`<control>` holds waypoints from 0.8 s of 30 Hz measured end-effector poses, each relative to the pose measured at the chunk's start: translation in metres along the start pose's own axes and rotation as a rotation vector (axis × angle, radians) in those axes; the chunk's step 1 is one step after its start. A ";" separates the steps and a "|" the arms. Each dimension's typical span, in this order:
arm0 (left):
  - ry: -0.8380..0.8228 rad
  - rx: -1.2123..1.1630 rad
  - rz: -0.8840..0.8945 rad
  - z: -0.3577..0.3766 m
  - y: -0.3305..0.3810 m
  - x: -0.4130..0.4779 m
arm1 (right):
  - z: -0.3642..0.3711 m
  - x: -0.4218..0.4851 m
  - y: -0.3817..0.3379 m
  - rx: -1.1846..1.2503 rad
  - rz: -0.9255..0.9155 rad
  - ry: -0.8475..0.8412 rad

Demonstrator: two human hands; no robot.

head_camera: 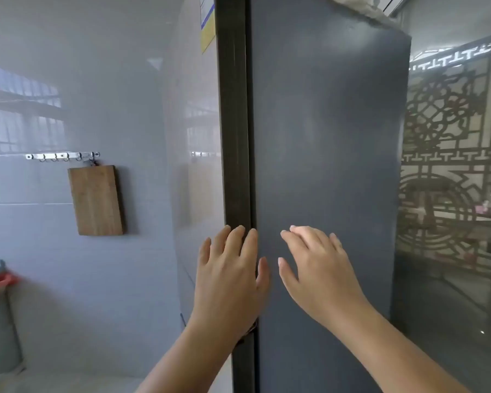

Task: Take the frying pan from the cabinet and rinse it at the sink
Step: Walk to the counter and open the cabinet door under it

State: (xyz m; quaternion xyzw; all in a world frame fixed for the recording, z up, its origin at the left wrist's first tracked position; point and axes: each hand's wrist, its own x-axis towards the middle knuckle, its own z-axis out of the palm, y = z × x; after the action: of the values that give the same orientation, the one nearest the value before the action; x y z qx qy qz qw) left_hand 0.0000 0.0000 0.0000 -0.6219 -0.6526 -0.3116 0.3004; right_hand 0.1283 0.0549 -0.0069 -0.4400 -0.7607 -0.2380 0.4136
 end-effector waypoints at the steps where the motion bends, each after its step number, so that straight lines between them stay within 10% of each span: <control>1: 0.004 0.005 -0.001 -0.001 -0.008 -0.002 | 0.004 0.001 -0.006 0.028 -0.014 0.020; 24: 0.013 0.323 -0.355 -0.111 -0.270 -0.111 | 0.046 0.014 -0.317 0.493 -0.344 -0.108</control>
State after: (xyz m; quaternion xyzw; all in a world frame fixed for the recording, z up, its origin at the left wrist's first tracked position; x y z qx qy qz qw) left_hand -0.2637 -0.1650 -0.0263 -0.4393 -0.7911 -0.2550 0.3409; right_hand -0.1690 -0.0634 -0.0192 -0.2033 -0.8798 -0.0891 0.4204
